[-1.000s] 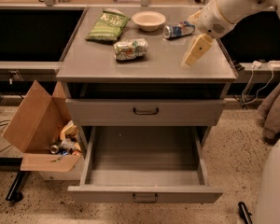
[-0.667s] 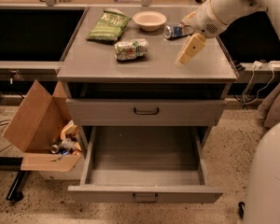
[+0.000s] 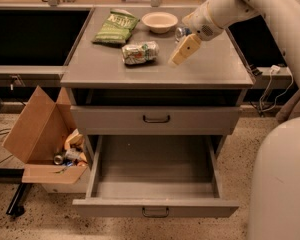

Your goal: Place 7up can into middle drawer

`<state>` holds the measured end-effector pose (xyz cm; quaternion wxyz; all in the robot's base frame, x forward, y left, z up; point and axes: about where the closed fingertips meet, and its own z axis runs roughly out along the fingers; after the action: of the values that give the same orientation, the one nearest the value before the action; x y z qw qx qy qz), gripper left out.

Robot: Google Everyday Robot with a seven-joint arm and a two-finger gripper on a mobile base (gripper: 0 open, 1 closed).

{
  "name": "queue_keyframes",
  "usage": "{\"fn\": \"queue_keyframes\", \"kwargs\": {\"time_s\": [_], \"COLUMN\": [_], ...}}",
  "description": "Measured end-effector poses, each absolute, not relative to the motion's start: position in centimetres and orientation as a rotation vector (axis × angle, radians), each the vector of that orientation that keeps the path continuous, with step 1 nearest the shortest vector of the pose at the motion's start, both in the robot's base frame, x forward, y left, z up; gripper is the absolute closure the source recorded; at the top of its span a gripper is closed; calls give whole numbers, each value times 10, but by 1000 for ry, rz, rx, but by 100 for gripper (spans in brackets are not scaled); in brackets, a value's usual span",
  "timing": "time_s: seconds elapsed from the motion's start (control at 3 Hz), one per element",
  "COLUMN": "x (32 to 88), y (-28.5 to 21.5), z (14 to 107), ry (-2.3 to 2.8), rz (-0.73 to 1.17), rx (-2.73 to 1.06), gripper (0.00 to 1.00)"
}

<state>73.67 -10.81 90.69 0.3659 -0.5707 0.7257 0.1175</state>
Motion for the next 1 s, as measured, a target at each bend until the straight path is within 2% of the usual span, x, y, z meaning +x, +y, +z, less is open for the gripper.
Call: {"fn": "queue_keyframes", "kwargs": {"time_s": [0.33, 1.0], "x": [742, 750], "y": [-87, -74], "z": [898, 897], "ry": [1842, 1818], "rz": [360, 350], "rx": [-1467, -1510], "gripper": [0, 0]}}
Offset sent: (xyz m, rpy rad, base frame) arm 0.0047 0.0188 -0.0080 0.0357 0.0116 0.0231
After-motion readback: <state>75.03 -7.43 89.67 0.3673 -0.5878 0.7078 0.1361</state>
